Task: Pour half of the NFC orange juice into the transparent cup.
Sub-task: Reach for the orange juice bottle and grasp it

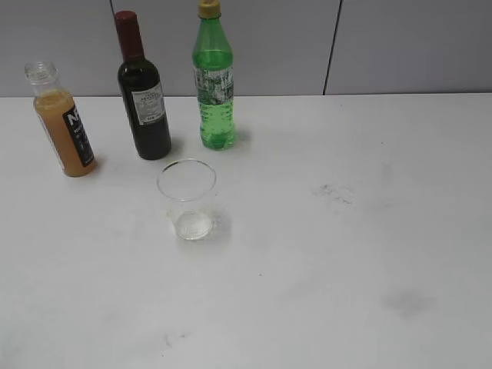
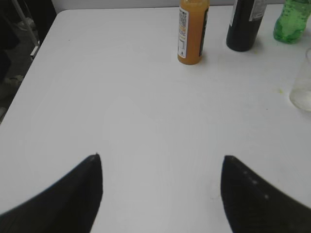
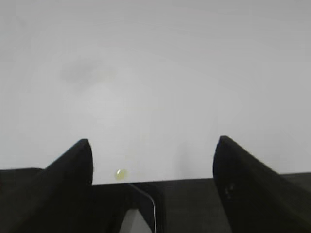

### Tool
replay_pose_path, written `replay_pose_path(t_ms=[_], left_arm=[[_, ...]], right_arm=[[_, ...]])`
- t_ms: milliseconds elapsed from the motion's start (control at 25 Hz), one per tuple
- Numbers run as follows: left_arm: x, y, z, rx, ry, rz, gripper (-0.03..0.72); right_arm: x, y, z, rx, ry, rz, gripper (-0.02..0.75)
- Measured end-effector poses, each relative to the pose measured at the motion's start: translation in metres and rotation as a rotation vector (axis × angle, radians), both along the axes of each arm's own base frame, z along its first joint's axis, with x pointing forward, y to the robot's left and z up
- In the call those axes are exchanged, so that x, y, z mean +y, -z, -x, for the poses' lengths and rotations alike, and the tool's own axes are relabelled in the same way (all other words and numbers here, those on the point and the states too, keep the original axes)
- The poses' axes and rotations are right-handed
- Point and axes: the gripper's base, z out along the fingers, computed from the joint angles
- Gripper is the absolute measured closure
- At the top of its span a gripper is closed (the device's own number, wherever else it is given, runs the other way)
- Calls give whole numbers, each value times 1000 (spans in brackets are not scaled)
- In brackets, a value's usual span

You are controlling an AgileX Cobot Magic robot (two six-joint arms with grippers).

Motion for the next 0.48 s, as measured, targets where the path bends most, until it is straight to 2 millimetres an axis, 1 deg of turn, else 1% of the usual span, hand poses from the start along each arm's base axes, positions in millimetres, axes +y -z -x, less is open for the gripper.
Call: replay_pose_path(t_ms=[240, 480], left_arm=[[0, 0, 0, 0, -1, -1, 104], [0, 0, 0, 0, -1, -1, 104]], right_arm=[[2, -15, 44, -296, 2, 12, 150], [3, -19, 77, -510, 2, 20, 150]])
